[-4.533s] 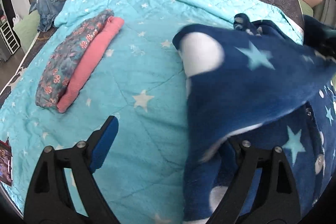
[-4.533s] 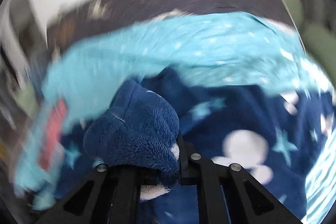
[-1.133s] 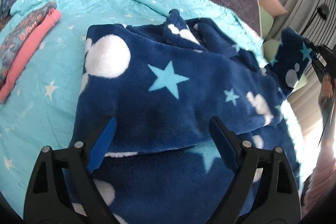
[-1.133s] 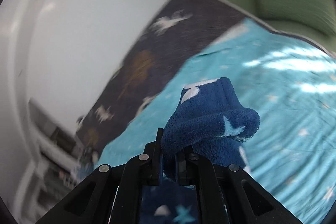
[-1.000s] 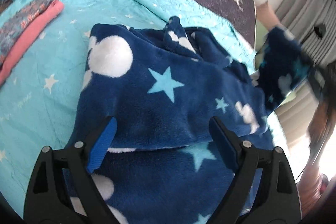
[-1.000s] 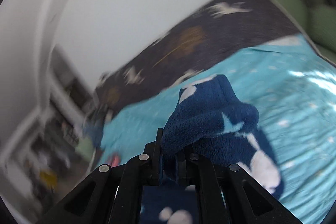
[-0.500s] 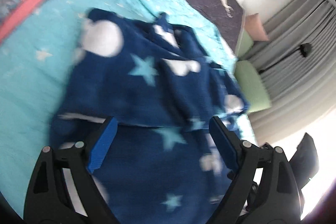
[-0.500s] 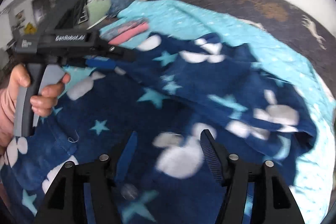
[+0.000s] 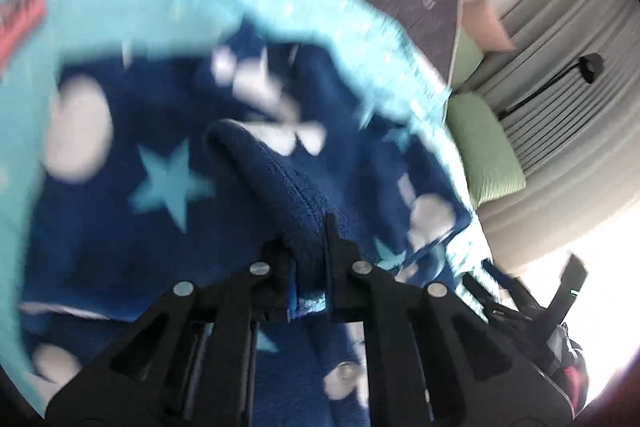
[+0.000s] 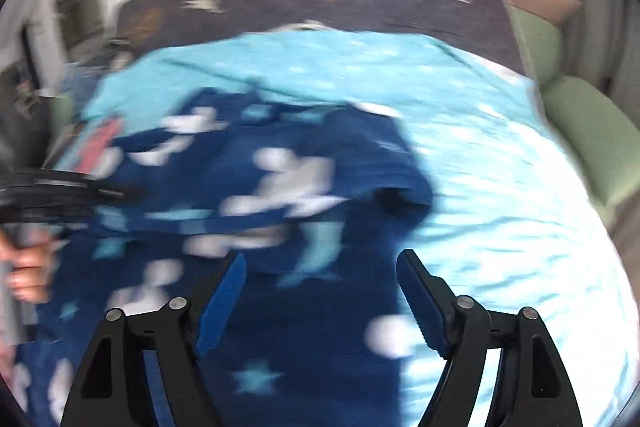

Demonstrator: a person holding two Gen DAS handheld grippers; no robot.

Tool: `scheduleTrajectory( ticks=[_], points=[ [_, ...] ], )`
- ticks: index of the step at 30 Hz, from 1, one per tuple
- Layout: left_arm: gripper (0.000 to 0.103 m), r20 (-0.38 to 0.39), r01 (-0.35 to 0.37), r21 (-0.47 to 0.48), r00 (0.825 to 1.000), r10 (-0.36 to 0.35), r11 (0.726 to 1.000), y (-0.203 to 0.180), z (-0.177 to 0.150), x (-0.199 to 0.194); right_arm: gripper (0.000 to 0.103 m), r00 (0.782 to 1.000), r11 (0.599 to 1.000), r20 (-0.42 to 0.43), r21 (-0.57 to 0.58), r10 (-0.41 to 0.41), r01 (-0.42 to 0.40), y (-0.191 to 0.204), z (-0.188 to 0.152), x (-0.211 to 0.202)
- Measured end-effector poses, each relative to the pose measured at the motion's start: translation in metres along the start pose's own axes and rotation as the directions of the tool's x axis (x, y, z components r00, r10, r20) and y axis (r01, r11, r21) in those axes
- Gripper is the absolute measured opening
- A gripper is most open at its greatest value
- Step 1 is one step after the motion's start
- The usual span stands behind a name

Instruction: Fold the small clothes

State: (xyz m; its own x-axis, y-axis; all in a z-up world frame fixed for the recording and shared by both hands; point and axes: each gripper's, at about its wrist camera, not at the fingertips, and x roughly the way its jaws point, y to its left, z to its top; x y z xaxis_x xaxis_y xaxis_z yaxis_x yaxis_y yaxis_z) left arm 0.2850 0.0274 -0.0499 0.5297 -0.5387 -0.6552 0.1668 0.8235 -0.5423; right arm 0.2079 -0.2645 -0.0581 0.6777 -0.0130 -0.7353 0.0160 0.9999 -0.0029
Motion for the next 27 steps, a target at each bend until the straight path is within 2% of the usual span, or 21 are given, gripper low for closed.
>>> scheduleTrajectory(
  ticks=[2,5,8,13,17,21,22,24,27],
  points=[
    [0.011,0.074,-0.012,0.036,0.997,0.009,0.999,-0.008,0.018,-0.026,0.082,0.998,0.998,-0.059,0.049,-0.033,0.035,-0.020,0.002,0.020],
    [0.011,0.166,-0.089,0.107,0.984,0.071,0.990,-0.014,0.039,-0.059,0.082,0.992,0.994,-0.123,0.098,-0.038,0.051,-0.037,0.006,0.045],
    [0.011,0.184,-0.133,0.127,0.977,0.109,0.983,-0.008,0.049,-0.075,0.082,0.991,0.992,-0.134,0.121,-0.027,0.043,-0.036,0.012,0.060],
    [0.012,0.167,-0.203,0.133,0.969,0.180,0.970,0.009,0.049,-0.070,0.080,0.987,0.989,-0.128,0.103,-0.093,0.106,-0.029,0.019,0.070],
    [0.012,0.141,-0.248,0.107,0.962,0.232,0.963,0.041,0.041,-0.066,0.080,0.991,0.990,-0.126,0.124,-0.051,0.066,-0.030,0.018,0.060],
    [0.013,0.116,-0.246,0.110,0.965,0.233,0.963,0.060,0.037,-0.060,0.081,0.994,0.995,-0.106,0.097,0.000,0.010,-0.025,0.016,0.042],
    [0.014,0.105,-0.266,0.122,0.962,0.254,0.956,0.064,0.034,-0.056,0.082,0.996,0.997,-0.091,0.081,-0.009,0.016,-0.023,0.015,0.035],
    [0.014,0.078,-0.333,0.132,0.942,0.325,0.934,0.075,0.027,-0.045,0.082,0.998,0.998,-0.062,0.060,-0.021,0.025,-0.016,0.017,0.025],
    [0.015,0.032,-0.414,0.089,0.910,0.413,0.906,0.099,0.017,-0.032,0.082,1.000,0.999,-0.006,0.049,0.023,-0.023,-0.006,0.021,0.006]
  ],
)
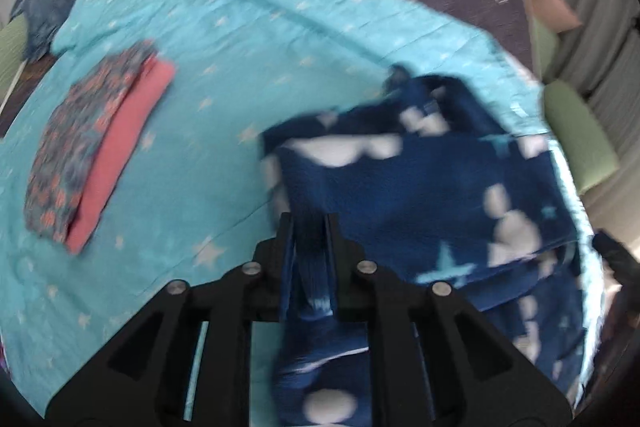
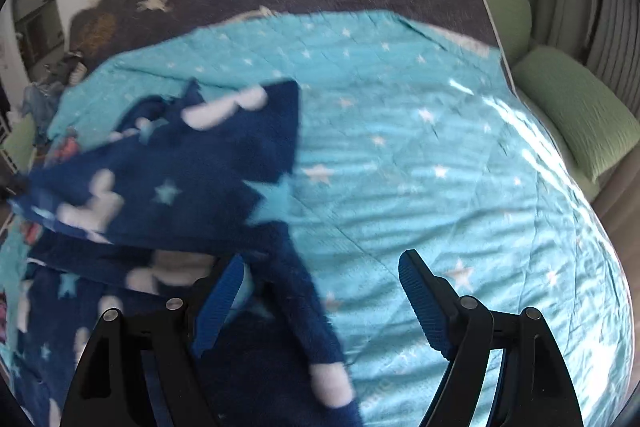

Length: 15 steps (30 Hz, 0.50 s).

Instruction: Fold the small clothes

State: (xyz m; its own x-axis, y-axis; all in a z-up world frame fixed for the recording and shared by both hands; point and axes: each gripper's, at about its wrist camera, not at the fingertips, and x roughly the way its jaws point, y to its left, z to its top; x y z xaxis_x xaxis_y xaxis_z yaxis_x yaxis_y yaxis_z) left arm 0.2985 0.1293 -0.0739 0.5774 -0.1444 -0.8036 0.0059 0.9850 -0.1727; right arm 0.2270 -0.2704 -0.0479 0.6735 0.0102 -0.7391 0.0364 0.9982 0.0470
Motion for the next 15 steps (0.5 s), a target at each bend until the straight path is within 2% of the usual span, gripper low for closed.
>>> scheduleTrajectory(
  ticks=[3,6,7,8,10,12,13,15],
  points=[
    [0.024,-0.014,0.003,-0.073,1.000,-0.004,0.997,0.012,-0.007,0.001,0.082,0.998,0.998,0.023,-0.020,0.065,-0.064,0.013,0.007,-0.008],
    [0.030,0.031,0.059,-0.084,0.998,-0.056,0.995,0.005,-0.007,-0.013,0.080,0.996,0.995,0.022,-0.048,0.084,-0.083,0.026,0.016,-0.001],
    [0.034,0.048,0.068,-0.069,0.997,-0.065,0.995,0.000,-0.006,-0.016,0.070,0.996,0.995,0.022,-0.056,0.089,-0.088,0.030,0.018,0.003],
    [0.036,0.066,0.080,-0.048,0.995,-0.076,0.996,-0.008,-0.005,-0.020,0.052,0.994,0.993,0.017,-0.059,0.104,-0.103,0.035,0.021,0.008],
    [0.046,0.088,0.108,-0.001,0.990,-0.108,0.994,-0.024,-0.003,-0.020,0.034,0.989,0.988,-0.013,-0.041,0.146,-0.146,0.039,0.027,0.020],
    [0.052,0.067,0.099,0.031,0.993,-0.101,0.995,-0.036,-0.005,-0.006,0.029,0.982,0.982,-0.037,-0.028,0.185,-0.186,0.043,0.030,0.035],
    [0.054,0.041,0.078,0.043,0.996,-0.080,0.996,-0.039,-0.007,0.005,0.028,0.984,0.984,-0.051,-0.026,0.172,-0.174,0.044,0.030,0.044],
    [0.054,-0.033,0.005,0.097,0.999,-0.002,0.995,-0.041,-0.018,0.037,0.023,0.985,0.994,-0.134,-0.003,0.108,-0.110,0.038,0.024,0.071]
  ],
)
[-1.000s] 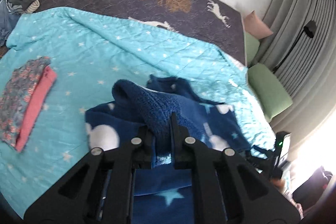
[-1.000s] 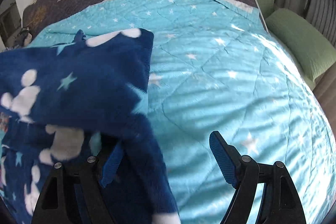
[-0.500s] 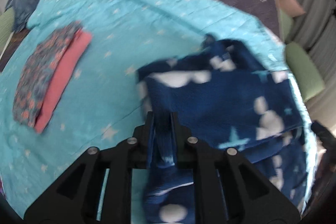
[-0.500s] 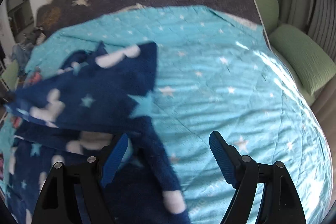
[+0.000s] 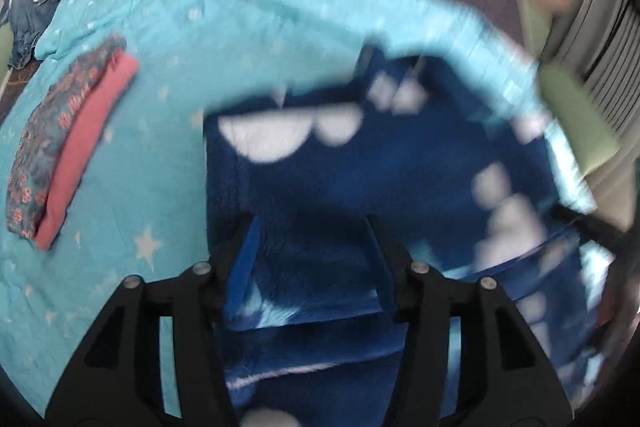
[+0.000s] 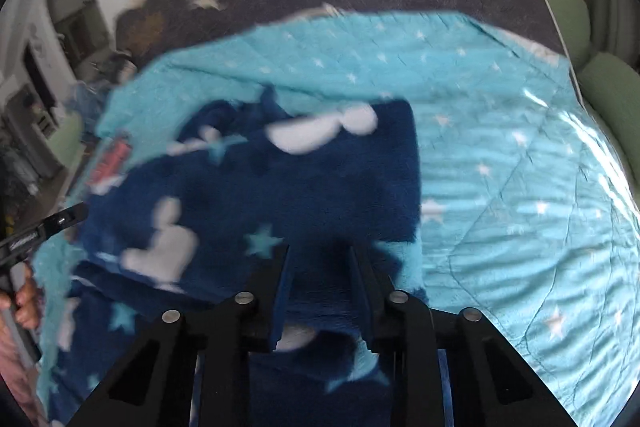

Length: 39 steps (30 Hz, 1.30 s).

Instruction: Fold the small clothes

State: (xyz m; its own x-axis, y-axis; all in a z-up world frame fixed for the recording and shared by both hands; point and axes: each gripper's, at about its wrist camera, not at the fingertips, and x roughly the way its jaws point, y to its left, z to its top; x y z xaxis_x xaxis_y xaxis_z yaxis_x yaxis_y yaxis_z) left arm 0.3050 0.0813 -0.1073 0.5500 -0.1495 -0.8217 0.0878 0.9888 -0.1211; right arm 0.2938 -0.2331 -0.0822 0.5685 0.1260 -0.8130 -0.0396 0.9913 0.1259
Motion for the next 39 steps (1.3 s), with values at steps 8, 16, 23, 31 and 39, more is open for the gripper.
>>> scheduleTrajectory(
  ticks=[8,16,23,31,39],
  points=[
    [0.063,0.139,0.068,0.093,0.987,-0.080,0.993,-0.034,0.034,-0.039,0.035,0.982,0.981,0.010,0.045,0.190,-0.191,-0.002,0.031,-0.022],
    [0.090,0.027,0.067,-0.072,0.997,-0.066,0.995,-0.031,0.116,0.046,0.084,0.972,0.973,-0.035,0.023,0.232,-0.231,0.036,0.129,0.050],
    [0.010,-0.047,0.230,-0.166,0.970,-0.240,0.959,-0.030,0.109,0.070,0.005,0.912,0.902,-0.105,0.231,0.397,-0.366,0.015,0.128,0.111],
    [0.013,0.007,0.293,-0.295,0.953,-0.304,0.910,0.015,0.085,0.069,0.008,0.906,0.876,-0.101,0.319,0.410,-0.361,-0.034,0.106,0.121],
    [0.021,0.152,0.345,-0.205,0.936,-0.318,0.916,-0.019,0.114,0.018,0.033,0.955,0.935,0.063,0.194,0.291,-0.298,-0.006,0.133,0.064]
  ],
)
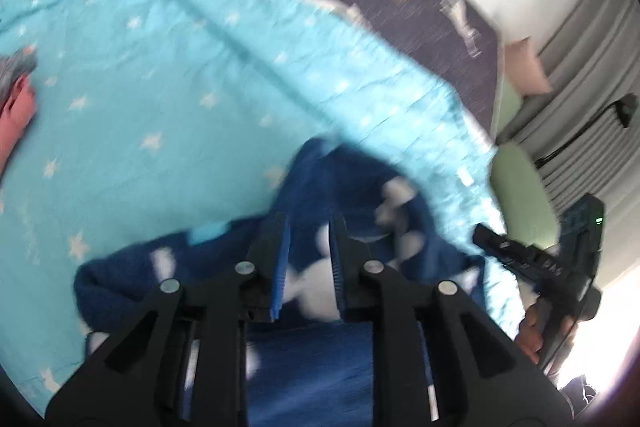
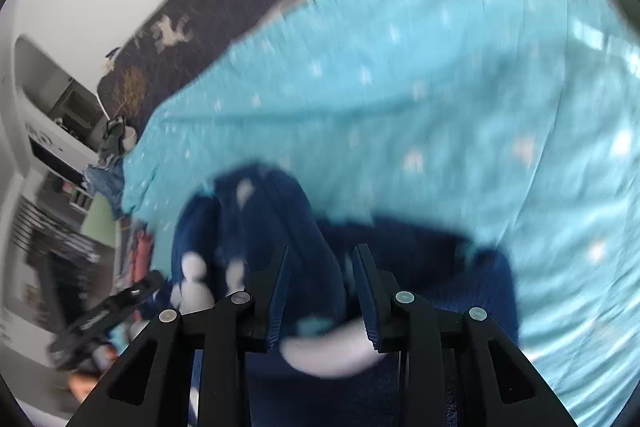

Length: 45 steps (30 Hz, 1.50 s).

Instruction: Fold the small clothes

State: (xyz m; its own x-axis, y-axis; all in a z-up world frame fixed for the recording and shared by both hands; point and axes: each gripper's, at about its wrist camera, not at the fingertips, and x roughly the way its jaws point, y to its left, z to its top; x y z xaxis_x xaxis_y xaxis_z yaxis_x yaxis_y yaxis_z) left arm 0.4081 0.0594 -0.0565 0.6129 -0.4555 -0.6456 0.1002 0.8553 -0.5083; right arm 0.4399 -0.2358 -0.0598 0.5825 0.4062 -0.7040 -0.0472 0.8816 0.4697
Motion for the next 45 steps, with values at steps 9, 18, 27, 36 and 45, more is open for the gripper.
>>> scheduleTrajectory(
  ticks=[9,18,27,36,45],
  points=[
    [0.026,-0.099,-0.143,0.097,0.983,0.152,0.985,-0.003,-0.011,0.081,0.004,0.987,0.996,-0.160,0.073,-0.031,0.043,-0.003,-0.001,0.093],
    [0.048,0.057,-0.080,0.198,0.996,0.070,0.977,-0.023,-0.055,-0.082,0.016,0.998,0.993,-0.041,-0.107,0.048,-0.052,0.005,-0.051,-0.065],
    [0.059,0.115,-0.183,0.202,0.980,0.162,0.962,0.014,-0.161,-0.212,0.025,0.999,0.993,0.045,-0.115,0.000,0.005,-0.040,-0.198,-0.233],
    [0.079,0.190,-0.291,0.295,0.951,0.243,0.910,-0.006,-0.260,-0.264,0.059,0.998,0.994,0.057,-0.108,0.028,-0.022,-0.040,-0.290,-0.297],
    [0.079,0.023,-0.292,0.166,0.956,0.293,0.942,0.036,-0.330,-0.275,0.059,0.998,0.999,-0.057,0.011,-0.035,0.036,-0.082,-0.380,-0.305]
  ],
)
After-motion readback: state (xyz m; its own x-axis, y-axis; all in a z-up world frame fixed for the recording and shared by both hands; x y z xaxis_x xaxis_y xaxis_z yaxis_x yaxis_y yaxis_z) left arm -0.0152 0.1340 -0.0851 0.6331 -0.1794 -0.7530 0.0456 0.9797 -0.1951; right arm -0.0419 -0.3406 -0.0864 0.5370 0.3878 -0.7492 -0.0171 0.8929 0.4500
